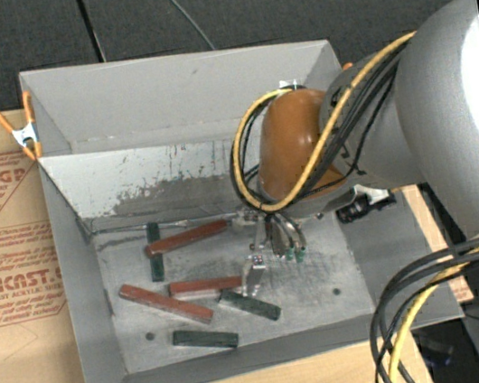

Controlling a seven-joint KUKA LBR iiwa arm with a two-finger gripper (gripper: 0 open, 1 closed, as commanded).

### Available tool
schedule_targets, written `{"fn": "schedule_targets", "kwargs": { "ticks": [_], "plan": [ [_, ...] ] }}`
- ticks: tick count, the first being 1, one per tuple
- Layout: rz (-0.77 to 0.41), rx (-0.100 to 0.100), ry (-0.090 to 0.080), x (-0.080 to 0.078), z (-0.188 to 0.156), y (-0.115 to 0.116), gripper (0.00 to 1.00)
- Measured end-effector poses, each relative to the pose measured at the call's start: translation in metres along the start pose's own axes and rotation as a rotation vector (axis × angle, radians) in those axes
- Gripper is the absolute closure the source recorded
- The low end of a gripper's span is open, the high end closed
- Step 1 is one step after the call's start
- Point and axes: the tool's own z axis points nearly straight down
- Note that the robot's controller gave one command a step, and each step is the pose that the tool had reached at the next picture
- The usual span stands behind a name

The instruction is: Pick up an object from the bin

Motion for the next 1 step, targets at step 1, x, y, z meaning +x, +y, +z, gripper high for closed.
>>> {"fn": "schedule_targets", "kwargs": {
  "ticks": [1],
  "plan": [
    [-0.209,0.003,0.001,0.0288,0.0186,0.0146,1.00]
  ]
}}
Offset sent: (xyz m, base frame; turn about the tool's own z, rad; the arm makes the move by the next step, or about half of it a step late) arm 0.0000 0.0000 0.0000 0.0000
